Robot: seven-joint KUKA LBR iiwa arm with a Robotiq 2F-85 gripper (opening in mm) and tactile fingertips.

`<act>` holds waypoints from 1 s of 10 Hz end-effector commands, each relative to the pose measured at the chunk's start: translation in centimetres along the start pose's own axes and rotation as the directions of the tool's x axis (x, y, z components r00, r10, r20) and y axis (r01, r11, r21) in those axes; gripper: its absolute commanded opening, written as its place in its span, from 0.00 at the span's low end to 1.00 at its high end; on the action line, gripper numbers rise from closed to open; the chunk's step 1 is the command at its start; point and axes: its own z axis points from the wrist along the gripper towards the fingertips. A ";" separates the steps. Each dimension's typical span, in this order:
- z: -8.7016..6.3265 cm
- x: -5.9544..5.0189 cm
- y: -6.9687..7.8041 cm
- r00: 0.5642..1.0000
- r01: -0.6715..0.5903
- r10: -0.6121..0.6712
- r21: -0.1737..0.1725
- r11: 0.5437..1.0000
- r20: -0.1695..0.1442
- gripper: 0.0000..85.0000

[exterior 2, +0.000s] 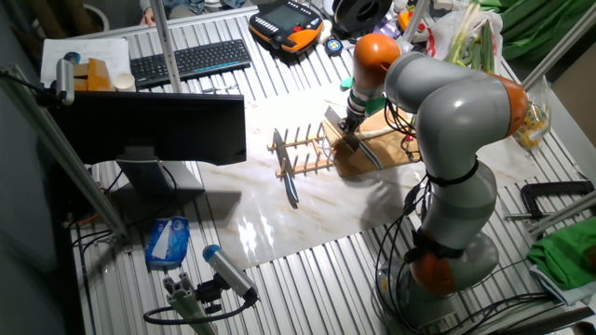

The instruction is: Chop the scallions

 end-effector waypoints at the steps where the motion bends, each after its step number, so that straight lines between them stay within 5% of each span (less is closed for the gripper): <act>1: 0.0 0.0 0.0 1.000 0.000 0.000 -0.001 1.000 0.005 0.01; 10: 0.6 -0.1 -0.1 1.000 0.000 0.000 -0.006 1.000 0.004 0.01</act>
